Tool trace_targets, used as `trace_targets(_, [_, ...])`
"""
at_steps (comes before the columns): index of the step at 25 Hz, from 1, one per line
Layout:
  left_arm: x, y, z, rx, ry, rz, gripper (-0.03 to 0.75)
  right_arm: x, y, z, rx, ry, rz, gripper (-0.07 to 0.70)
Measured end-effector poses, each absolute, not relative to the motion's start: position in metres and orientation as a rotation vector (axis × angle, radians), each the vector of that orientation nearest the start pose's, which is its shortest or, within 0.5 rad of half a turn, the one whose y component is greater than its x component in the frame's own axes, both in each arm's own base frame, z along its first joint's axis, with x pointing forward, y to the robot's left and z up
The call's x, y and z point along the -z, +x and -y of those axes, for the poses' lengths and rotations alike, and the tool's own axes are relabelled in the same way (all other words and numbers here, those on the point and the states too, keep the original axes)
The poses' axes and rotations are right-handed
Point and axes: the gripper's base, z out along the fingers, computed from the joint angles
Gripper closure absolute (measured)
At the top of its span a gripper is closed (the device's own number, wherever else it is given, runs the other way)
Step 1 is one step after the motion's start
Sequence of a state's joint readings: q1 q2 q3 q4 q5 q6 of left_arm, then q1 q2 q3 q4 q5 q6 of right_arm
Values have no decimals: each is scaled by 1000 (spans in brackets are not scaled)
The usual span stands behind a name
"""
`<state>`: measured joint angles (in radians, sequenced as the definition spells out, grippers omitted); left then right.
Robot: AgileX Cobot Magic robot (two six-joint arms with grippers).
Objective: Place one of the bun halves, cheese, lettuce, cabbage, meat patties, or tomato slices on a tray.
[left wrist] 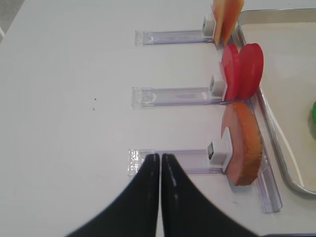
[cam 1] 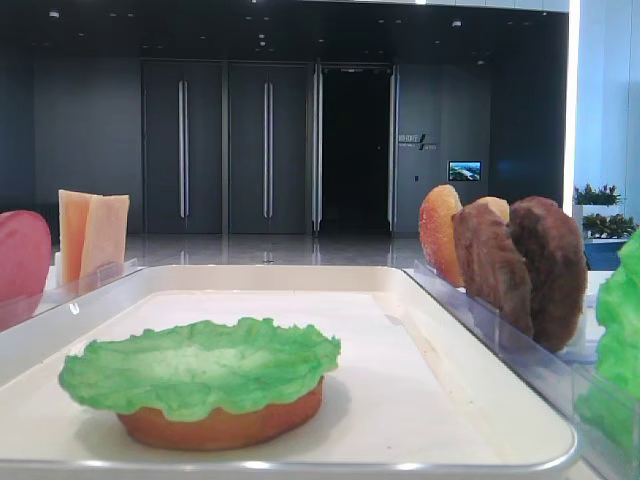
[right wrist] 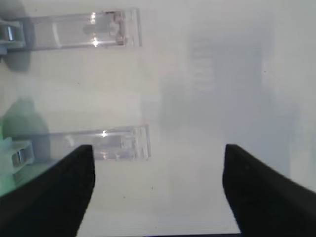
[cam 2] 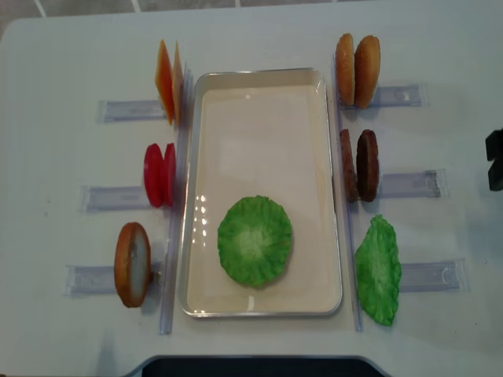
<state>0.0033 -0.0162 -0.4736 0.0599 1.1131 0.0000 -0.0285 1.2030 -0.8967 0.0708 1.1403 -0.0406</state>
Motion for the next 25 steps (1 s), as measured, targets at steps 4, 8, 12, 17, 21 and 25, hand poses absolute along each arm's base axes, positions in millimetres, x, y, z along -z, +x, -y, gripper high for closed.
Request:
trace_targets(4, [-266,-7,-5,-74,-8,-2106,722,-285,167,-2,-85,3,-2853,90])
trace_targets(8, [-266,-7,-5,-74,-8,-2106,722,-286,130,-3,-80,-1,-2764,90])
trace_targets(12, [-266,-7,-5,-74,-8,-2106,722,-284,93,-4,-71,-7,-2652,90])
trace_targets(17, [-266,-7,-5,-74,-8,-2106,722,-276,65,-4,-64,-11,-2552,90])
trace_targets(21, [-266,-7,-5,-74,-8,-2106,722,-270,52,-4,-61,-12,-2497,90])
trace_targets(25, [-266,-7,-5,-74,-8,-2106,722,-266,40,-5,-59,-14,-2443,90])
